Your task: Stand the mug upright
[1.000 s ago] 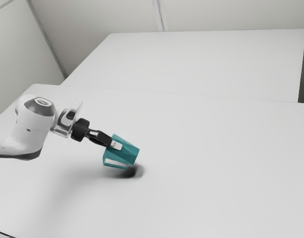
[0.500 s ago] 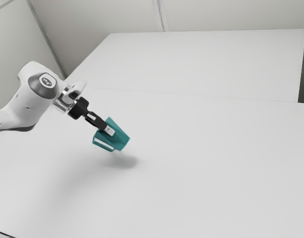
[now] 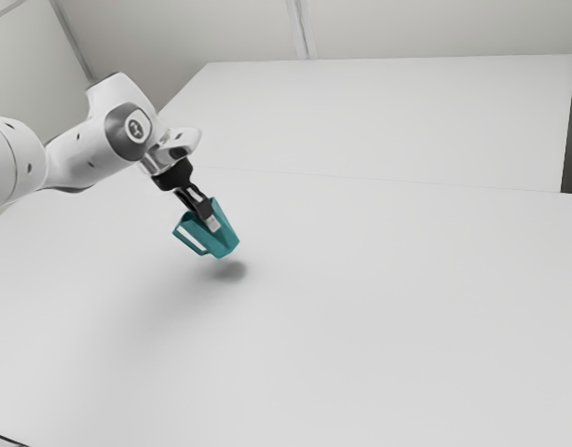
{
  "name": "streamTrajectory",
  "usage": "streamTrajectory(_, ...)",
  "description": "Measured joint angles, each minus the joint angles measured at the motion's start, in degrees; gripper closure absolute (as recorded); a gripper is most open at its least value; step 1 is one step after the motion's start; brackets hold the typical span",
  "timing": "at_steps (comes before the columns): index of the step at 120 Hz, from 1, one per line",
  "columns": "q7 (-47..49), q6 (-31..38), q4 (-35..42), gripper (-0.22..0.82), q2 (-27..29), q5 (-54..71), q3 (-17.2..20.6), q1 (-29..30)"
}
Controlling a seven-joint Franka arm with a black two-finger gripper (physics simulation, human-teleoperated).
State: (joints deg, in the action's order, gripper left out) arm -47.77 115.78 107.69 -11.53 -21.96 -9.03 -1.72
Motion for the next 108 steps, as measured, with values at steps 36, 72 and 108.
streamTrajectory(36,5.96,-0.05,-1.31,0.79,-1.67,8.53,1.19,-0.07)
streamTrajectory(72,11.62,-0.09,-3.78,0.79,-4.66,14.45,3.41,-0.23)
streamTrajectory(108,16.04,-0.03,-4.73,0.77,-6.14,16.72,3.91,-0.46)
